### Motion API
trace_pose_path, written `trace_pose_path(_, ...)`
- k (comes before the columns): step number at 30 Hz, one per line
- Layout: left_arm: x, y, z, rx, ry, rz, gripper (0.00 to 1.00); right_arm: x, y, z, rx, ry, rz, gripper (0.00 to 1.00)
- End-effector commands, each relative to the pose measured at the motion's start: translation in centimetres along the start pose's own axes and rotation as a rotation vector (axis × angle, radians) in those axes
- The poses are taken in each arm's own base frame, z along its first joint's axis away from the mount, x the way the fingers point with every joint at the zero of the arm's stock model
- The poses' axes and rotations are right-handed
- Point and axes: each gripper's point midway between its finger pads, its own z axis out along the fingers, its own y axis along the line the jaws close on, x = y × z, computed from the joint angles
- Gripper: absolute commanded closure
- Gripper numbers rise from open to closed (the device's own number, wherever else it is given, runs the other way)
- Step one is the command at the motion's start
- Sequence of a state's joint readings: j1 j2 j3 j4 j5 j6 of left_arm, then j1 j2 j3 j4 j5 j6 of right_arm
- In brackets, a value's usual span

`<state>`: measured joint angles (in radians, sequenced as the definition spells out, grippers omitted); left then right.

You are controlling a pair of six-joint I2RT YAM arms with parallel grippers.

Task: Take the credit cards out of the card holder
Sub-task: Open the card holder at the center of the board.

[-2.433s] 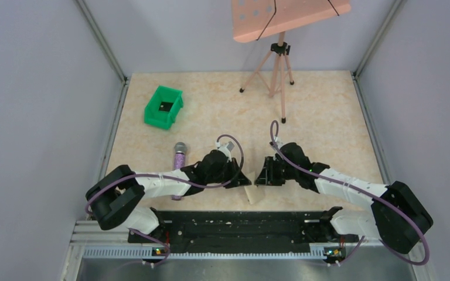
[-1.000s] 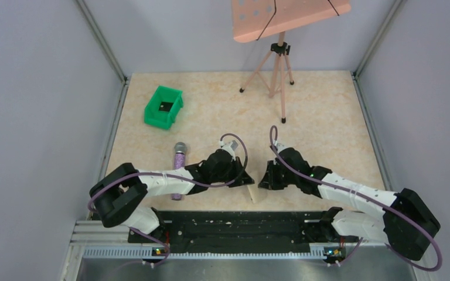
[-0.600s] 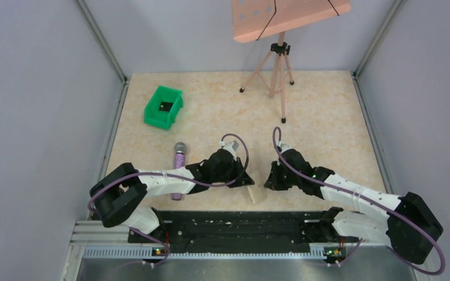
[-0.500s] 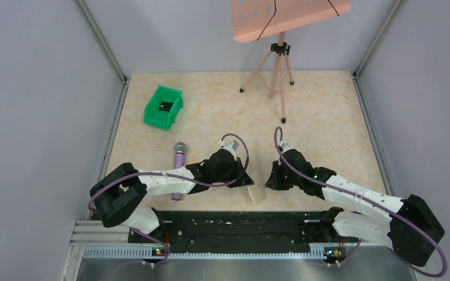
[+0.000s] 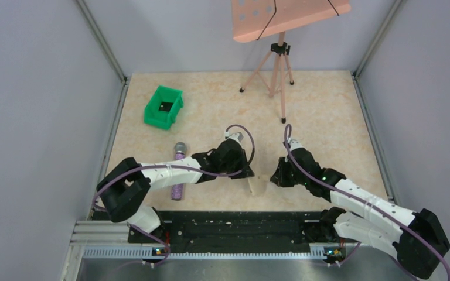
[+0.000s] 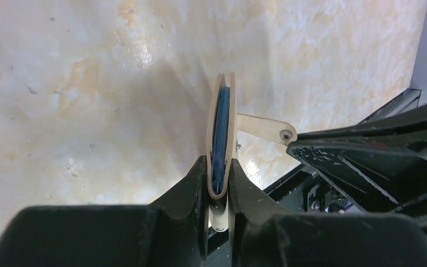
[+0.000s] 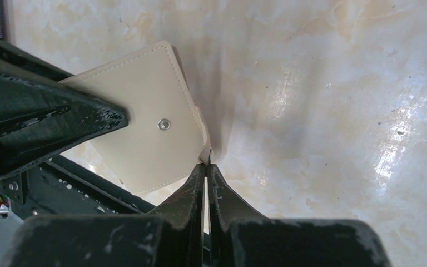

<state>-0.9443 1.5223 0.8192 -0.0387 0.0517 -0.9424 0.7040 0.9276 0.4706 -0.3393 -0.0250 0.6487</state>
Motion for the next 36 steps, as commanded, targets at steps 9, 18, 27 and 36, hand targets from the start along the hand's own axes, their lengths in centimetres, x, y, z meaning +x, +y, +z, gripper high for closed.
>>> trace_pose_path(9, -3.9, 4.5, -0.5, -0.218, -0.035, 0.02, 0.49, -1.3, 0.5, 0.0, -0.038, -0.045, 0.001, 1.0)
trace_pose_path(18, -3.2, 2.5, -0.5, -0.113, 0.013, 0.025, 0.35, -1.3, 0.8, 0.1, -0.057, -0.048, 0.0, 1.0)
trace_pose_path(27, -2.6, 0.5, 0.4, -0.063, 0.041, 0.043, 0.16, -1.3, -2.3, -0.2, 0.069, -0.107, 0.046, 0.97)
trace_pose_path(36, -0.8, -0.2, 0.7, -0.03, 0.084, 0.044, 0.25, -2.4, -0.8, -2.8, 0.054, -0.104, 0.131, 0.71)
